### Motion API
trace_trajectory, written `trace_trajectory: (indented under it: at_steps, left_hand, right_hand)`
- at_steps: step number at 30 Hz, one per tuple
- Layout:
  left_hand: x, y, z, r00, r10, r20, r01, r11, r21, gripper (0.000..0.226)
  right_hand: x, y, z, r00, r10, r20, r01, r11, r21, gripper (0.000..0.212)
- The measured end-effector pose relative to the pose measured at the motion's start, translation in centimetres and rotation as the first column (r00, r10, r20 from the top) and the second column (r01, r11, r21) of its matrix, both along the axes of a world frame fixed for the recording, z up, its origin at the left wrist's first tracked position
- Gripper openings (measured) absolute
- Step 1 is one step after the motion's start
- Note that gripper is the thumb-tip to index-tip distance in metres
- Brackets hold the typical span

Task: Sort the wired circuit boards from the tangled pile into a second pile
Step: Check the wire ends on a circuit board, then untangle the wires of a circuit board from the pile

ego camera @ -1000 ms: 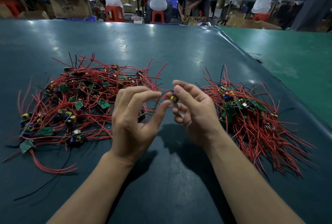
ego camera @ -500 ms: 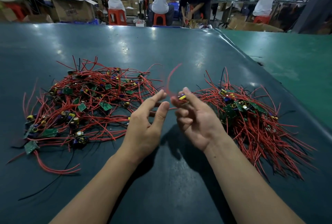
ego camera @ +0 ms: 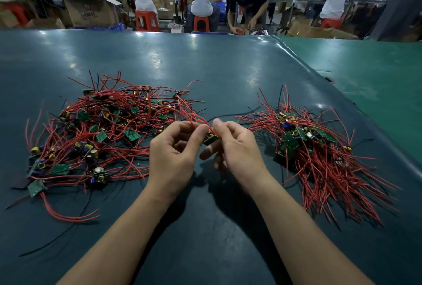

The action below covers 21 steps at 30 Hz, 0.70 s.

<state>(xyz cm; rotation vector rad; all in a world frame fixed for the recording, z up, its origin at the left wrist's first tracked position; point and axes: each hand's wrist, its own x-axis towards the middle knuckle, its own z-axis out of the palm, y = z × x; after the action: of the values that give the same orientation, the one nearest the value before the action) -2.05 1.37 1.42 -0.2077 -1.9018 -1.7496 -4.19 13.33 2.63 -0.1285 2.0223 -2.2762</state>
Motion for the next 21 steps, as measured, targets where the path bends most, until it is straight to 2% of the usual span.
trace_trajectory:
  at_steps: [3, 6, 10, 12, 15, 18, 21]
  left_hand:
    - [-0.17, -0.2, 0.04, 1.0, 0.015, 0.025, -0.014, 0.999, -0.035, 0.009]
    - [-0.24, -0.36, 0.08, 0.999, 0.014, 0.032, -0.012, 0.999, -0.047, 0.008]
    - [-0.22, -0.49, 0.13, 0.998, 0.04, 0.054, -0.038, 0.999, -0.031, 0.009]
    - [-0.24, -0.59, 0.17, 0.996, 0.051, 0.067, -0.05, 0.999, -0.018, 0.009]
    - [-0.27, -0.67, 0.28, 0.996, 0.054, 0.077, -0.052, 0.998, -0.021, 0.009]
    - [-0.05, -0.29, 0.36, 0.993, -0.034, 0.11, 0.031, 0.999, 0.035, 0.003]
    - [-0.11, -0.26, 0.13, 0.989, -0.074, 0.128, 0.073, 0.997, 0.016, 0.012]
  right_hand:
    - [0.12, -0.03, 0.1, 0.998, 0.009, -0.062, -0.011, 1.0, -0.029, 0.047]
    - [0.27, 0.12, 0.27, 0.99, 0.068, -0.121, -0.072, 0.997, -0.022, 0.044]
    - [0.34, 0.4, 0.33, 0.986, 0.104, -0.13, -0.106, 0.994, -0.004, 0.052]
    - [0.53, 0.38, 0.27, 0.976, 0.117, -0.182, -0.106, 0.992, 0.073, 0.041]
    - [0.62, 0.24, 0.02, 0.962, 0.071, -0.264, -0.039, 0.992, 0.124, 0.012]
    - [0.58, 0.28, -0.12, 0.965, 0.017, -0.262, 0.014, 0.993, 0.115, 0.011]
    - [0.56, 0.4, -0.32, 0.98, 0.012, -0.197, 0.014, 0.991, 0.131, 0.01]
